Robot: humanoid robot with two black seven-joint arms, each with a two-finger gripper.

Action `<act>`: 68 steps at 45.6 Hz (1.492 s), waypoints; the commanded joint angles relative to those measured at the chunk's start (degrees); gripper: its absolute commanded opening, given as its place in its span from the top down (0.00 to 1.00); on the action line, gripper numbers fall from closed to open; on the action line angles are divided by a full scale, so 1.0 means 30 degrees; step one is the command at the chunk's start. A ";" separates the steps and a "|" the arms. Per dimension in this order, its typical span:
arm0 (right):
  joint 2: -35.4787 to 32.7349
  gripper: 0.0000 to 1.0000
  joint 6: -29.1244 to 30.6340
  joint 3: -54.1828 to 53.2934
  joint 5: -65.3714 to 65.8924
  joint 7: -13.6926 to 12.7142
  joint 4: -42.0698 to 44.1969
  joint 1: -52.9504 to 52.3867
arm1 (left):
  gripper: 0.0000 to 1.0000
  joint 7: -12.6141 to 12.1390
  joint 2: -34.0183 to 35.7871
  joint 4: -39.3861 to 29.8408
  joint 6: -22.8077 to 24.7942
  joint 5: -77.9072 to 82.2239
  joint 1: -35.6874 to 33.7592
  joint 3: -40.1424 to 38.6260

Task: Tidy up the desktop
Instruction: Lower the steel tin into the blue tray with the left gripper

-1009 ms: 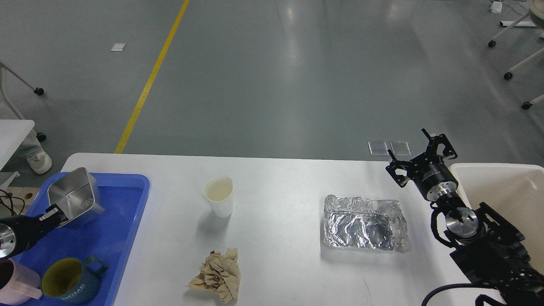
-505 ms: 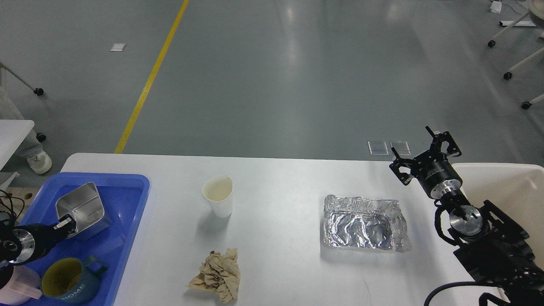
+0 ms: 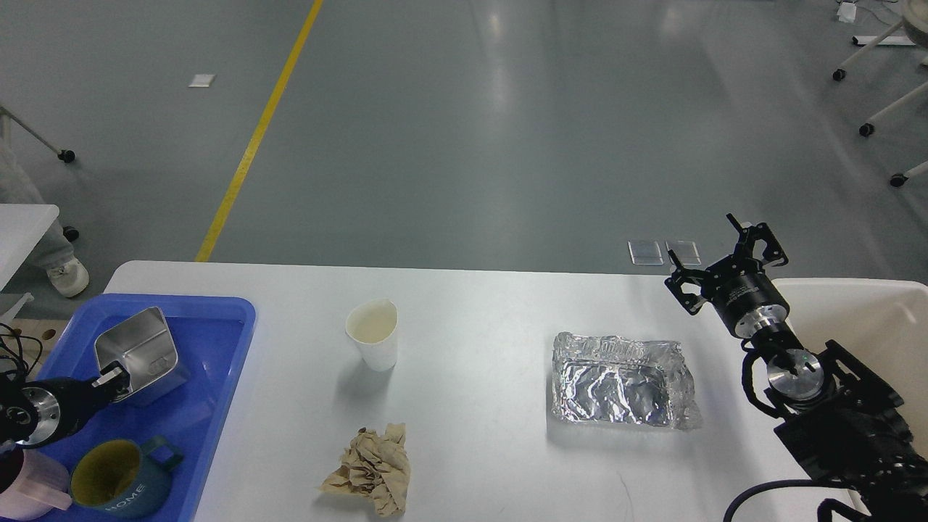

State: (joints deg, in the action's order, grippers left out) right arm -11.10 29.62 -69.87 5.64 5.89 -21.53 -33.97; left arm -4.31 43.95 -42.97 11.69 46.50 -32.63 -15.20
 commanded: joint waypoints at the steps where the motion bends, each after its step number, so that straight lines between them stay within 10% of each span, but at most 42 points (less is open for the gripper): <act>1: -0.0022 0.00 0.0000 -0.0001 -0.0006 -0.0001 0.0000 0.0016 | 0.54 0.0000 -0.0001 -0.0002 -0.0001 0.0026 -0.0138 -0.0030; 33: -0.0022 0.00 0.0000 -0.0001 -0.0006 -0.0001 -0.0030 -0.0042 | 0.14 0.0059 0.0028 -0.0002 -0.0001 -0.0150 -0.0285 -0.0147; 37: -0.0022 0.00 0.0000 -0.0001 -0.0006 -0.0001 -0.0030 -0.0042 | 0.19 0.0205 -0.0118 -0.0031 -0.0147 -0.0150 -0.0519 -0.0147; 47: -0.0022 0.00 -0.0029 -0.0001 -0.0006 -0.0001 -0.0030 -0.0042 | 1.00 0.0146 -0.0207 -0.0031 0.1166 -0.0121 -0.0519 0.0029; 60: -0.0022 0.00 -0.0029 -0.0001 -0.0006 -0.0001 -0.0059 -0.0042 | 1.00 -0.0029 -0.0207 -0.0002 0.1582 0.0143 -0.0637 0.0029; 68: 0.0007 0.00 -0.0029 -0.0001 -0.0006 -0.0001 -0.0030 -0.0042 | 0.64 -0.0439 -0.0177 0.0057 0.0820 0.0085 -0.0695 -0.0001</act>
State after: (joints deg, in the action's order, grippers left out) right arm -11.13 29.53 -69.87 5.63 5.89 -21.69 -34.11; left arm -4.95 43.35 -42.84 15.28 46.89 -34.54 -15.12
